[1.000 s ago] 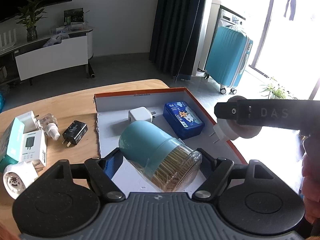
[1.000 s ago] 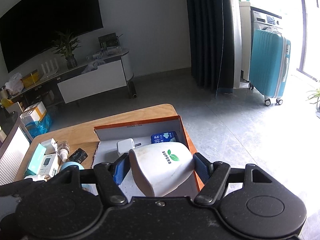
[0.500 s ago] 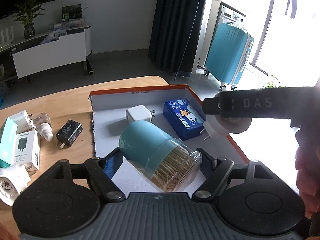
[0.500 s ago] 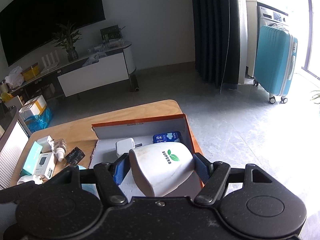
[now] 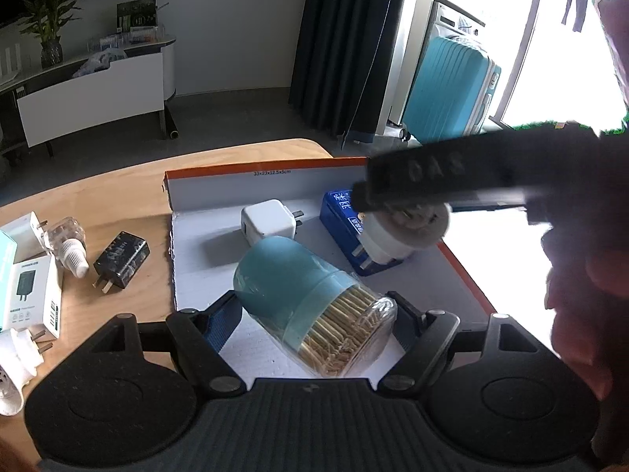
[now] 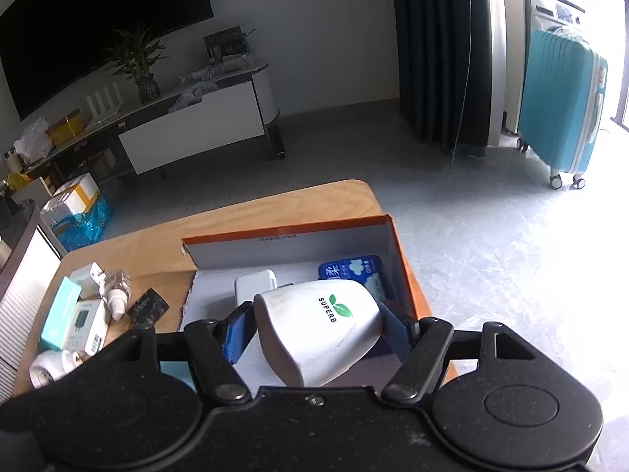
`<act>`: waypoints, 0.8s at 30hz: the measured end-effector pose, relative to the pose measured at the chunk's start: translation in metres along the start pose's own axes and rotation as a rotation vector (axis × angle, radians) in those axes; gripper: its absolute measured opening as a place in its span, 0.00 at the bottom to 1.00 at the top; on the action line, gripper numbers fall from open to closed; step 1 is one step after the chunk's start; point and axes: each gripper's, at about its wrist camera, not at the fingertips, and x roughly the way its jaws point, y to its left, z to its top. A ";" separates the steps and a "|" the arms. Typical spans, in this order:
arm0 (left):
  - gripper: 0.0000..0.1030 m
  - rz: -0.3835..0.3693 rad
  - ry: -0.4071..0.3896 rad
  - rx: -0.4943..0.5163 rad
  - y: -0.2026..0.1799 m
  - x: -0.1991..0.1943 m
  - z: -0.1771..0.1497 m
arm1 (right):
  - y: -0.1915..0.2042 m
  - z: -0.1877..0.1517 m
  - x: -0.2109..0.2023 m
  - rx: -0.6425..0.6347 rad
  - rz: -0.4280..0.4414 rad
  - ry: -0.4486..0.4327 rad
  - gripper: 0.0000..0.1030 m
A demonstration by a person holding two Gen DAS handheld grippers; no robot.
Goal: Organize rigid objects
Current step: 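Open both grippers to drop the holder and plug into the lid, then withdraw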
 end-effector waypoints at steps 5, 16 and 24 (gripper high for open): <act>0.78 -0.004 0.008 -0.005 0.000 0.005 0.000 | -0.010 0.015 0.000 0.094 0.077 -0.094 0.85; 0.78 -0.054 0.025 -0.008 -0.012 0.015 0.002 | -0.021 0.003 -0.038 0.058 -0.010 -0.164 0.86; 0.80 -0.165 0.028 0.008 -0.041 0.024 0.014 | -0.034 -0.006 -0.061 0.064 -0.093 -0.195 0.86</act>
